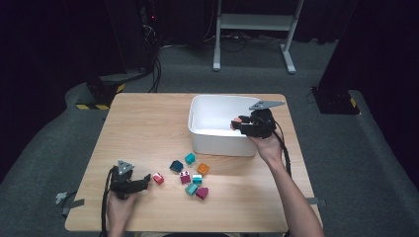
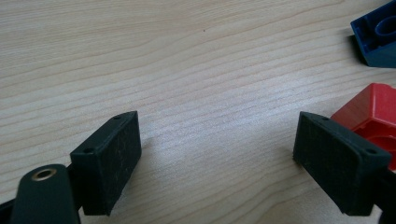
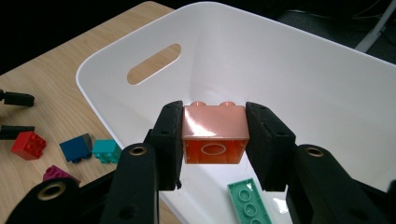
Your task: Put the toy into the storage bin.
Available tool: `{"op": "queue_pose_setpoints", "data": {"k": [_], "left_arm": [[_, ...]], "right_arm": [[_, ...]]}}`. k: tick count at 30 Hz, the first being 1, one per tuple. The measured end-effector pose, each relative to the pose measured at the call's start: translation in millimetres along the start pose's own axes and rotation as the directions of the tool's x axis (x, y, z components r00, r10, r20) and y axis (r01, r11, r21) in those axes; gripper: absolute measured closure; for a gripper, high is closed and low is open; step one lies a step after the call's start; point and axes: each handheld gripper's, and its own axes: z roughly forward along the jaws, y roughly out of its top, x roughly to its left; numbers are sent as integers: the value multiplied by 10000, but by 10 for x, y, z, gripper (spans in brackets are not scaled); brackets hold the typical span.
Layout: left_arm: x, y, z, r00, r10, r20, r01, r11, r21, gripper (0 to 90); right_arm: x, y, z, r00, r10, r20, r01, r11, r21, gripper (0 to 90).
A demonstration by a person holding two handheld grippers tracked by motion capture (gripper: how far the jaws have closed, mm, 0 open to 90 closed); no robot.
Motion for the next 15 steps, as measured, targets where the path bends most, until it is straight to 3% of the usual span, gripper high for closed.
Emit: {"op": "queue_pose_setpoints", "data": {"k": [9, 15], "left_arm": [[0, 0, 0, 10000, 1, 3, -1, 10000, 2, 152], [0, 0, 0, 10000, -4, 3, 4, 10000, -3, 152]], "right_arm": [[-19, -20, 52, 9997, 56, 226, -62, 9996, 272, 503], [83, -4, -69, 9992, -257, 305, 265, 9993, -258, 463]]}}
